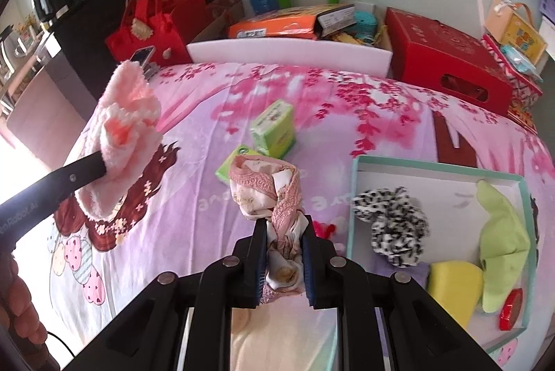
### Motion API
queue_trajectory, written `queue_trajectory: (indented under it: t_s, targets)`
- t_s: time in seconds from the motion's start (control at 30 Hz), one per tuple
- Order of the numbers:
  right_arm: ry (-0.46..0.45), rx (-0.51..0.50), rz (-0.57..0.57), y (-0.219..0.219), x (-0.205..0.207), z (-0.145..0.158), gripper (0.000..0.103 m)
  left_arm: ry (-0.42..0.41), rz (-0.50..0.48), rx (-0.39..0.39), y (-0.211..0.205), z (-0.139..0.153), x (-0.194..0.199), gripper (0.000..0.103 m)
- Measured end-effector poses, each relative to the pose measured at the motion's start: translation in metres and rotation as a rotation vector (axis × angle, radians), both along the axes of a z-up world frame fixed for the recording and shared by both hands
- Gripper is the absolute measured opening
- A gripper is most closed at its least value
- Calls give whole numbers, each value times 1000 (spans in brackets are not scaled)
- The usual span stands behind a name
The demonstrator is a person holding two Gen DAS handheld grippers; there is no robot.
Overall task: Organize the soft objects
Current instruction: 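Carry the towel with the left tool while the right tool carries the floral cloth into the tray, releasing both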
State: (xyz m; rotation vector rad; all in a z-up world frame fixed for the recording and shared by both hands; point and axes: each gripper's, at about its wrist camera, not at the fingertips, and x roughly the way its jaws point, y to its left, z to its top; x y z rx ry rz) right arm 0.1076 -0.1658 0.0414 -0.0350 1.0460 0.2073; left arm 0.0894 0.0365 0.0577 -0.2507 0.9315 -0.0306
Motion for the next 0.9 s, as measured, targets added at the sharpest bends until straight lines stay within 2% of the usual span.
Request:
queue_trajectory:
  t_s: [0.53, 0.9]
  targets:
    - [-18, 23, -204, -94, -2, 13, 19, -46, -204, 33, -89, 19, -4, 12]
    - [16, 23, -343, -158, -10, 0, 19, -23, -360, 36, -160, 11, -8, 12]
